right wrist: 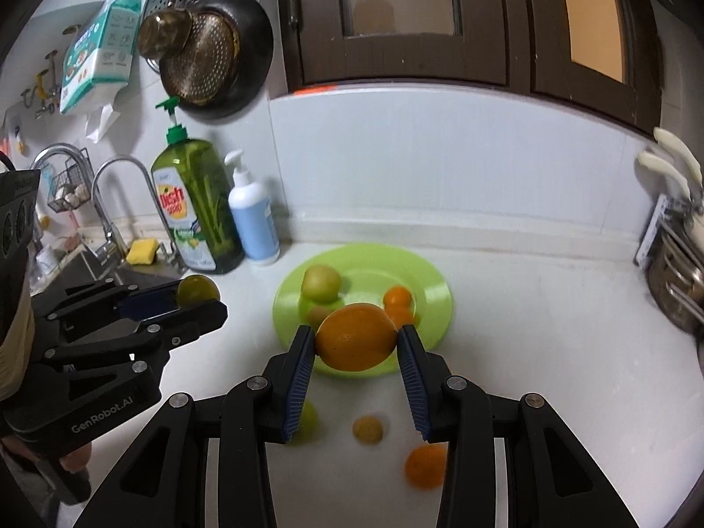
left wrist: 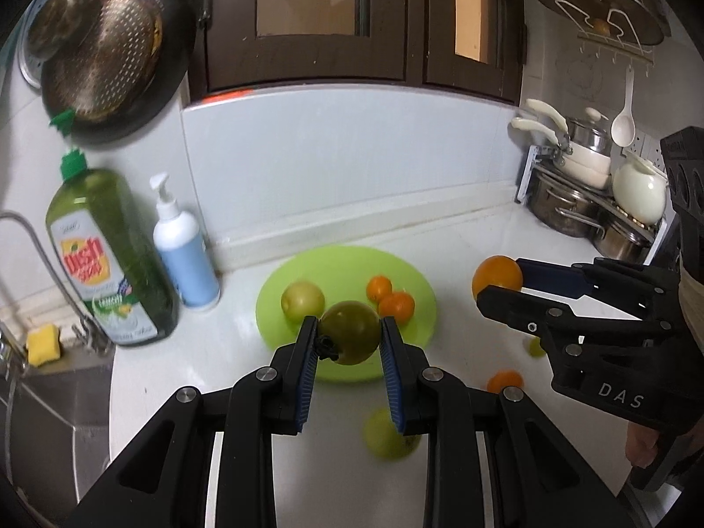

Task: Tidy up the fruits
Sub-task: 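Carry the green fruit and orange over the green plate with both tools, then open both tools to drop the green fruit and orange onto the plate, then grasp the brown kiwi with the left tool while the right tool grasps an orange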

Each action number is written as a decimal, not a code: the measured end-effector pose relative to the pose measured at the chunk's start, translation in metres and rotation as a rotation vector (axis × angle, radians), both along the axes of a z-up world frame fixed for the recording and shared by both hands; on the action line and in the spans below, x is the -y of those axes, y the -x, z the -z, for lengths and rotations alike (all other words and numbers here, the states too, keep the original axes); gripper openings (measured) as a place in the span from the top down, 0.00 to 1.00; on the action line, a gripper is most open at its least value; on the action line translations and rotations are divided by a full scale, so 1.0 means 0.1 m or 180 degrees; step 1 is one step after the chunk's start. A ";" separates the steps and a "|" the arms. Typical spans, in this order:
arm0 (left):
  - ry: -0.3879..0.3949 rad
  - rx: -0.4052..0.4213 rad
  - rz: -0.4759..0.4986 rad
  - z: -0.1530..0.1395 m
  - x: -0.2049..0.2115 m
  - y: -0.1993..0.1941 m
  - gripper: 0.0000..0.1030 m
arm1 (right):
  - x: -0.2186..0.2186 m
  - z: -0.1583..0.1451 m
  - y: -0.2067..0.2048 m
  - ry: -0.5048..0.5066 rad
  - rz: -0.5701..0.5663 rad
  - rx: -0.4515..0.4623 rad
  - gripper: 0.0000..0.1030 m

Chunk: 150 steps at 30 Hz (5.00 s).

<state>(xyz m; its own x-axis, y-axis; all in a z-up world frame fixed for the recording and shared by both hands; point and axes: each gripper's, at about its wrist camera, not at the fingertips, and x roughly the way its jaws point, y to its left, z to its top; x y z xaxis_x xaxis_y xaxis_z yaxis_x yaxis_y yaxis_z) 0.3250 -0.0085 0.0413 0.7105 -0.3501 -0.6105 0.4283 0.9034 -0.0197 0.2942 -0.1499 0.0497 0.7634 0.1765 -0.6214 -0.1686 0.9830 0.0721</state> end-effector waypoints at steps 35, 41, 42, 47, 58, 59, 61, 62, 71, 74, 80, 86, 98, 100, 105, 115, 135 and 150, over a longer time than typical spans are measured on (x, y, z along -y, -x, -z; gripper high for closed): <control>-0.0350 -0.0683 0.0154 0.56 0.35 -1.86 0.73 | 0.18 0.66 -1.94 0.0052 -0.0290 -0.0901 0.61; -0.0414 -0.0897 0.0246 0.76 0.41 -2.08 0.73 | 0.24 0.84 -2.07 0.0067 -0.0295 -0.1061 0.61; -0.0438 -0.0920 0.0261 0.80 0.43 -2.10 0.73 | 0.25 0.86 -2.09 0.0065 -0.0291 -0.1079 0.61; -0.0485 -0.1029 0.0303 0.90 0.50 -2.16 0.73 | 0.28 0.96 -2.16 0.0058 -0.0289 -0.1166 0.61; -0.0529 -0.1247 0.0282 1.09 0.54 -2.29 0.73 | 0.25 1.10 -2.27 0.0085 -0.0313 -0.1305 0.61; -0.0526 -0.1260 0.0283 1.11 0.55 -2.30 0.73 | 0.25 1.12 -2.28 0.0086 -0.0315 -0.1318 0.61; -0.0504 -0.1288 0.0274 1.13 0.56 -2.32 0.73 | 0.24 1.15 -2.29 0.0098 -0.0317 -0.1344 0.61; -0.0504 -0.1297 0.0273 1.14 0.56 -2.33 0.73 | 0.24 1.16 -2.29 0.0100 -0.0316 -0.1355 0.61; -0.0510 -0.1305 0.0245 1.17 0.58 -2.38 0.73 | 0.25 1.20 -2.32 0.0099 -0.0320 -0.1372 0.61; -0.0503 -0.1308 0.0249 1.16 0.56 -2.37 0.73 | 0.25 1.20 -2.33 0.0088 -0.0319 -0.1377 0.61; -0.0477 -0.1120 0.0232 1.03 0.54 -2.29 0.62 | 0.23 1.15 -2.29 0.0124 -0.0316 -0.1297 0.61; -0.0370 -0.0927 0.0162 0.75 0.44 -2.10 0.58 | 0.28 0.89 -2.12 0.0074 -0.0234 -0.1081 0.61; -0.0150 -0.0329 0.0218 -0.01 0.41 -1.28 0.43 | 0.43 0.07 -1.29 0.0028 0.0020 -0.0342 0.53; -0.0132 -0.0262 0.0222 -0.10 0.39 -1.13 0.42 | 0.45 -0.04 -1.10 0.0061 0.0078 -0.0210 0.53; -0.0127 -0.0076 0.0281 -0.22 0.42 -0.72 0.40 | 0.49 -0.18 -0.73 0.0102 0.0232 -0.0016 0.47; -0.0184 0.0045 0.0343 -0.14 0.53 -0.11 0.38 | 0.72 -0.12 -0.09 0.0056 0.0475 -0.0012 0.42; -0.0809 0.0216 0.0982 0.59 0.80 0.39 0.46 | 0.66 0.60 0.41 0.0158 0.0373 -0.0541 0.42; -0.1268 -0.0027 0.1332 0.99 1.07 0.23 0.59 | 0.64 0.98 0.26 0.0075 0.0190 -0.0819 0.47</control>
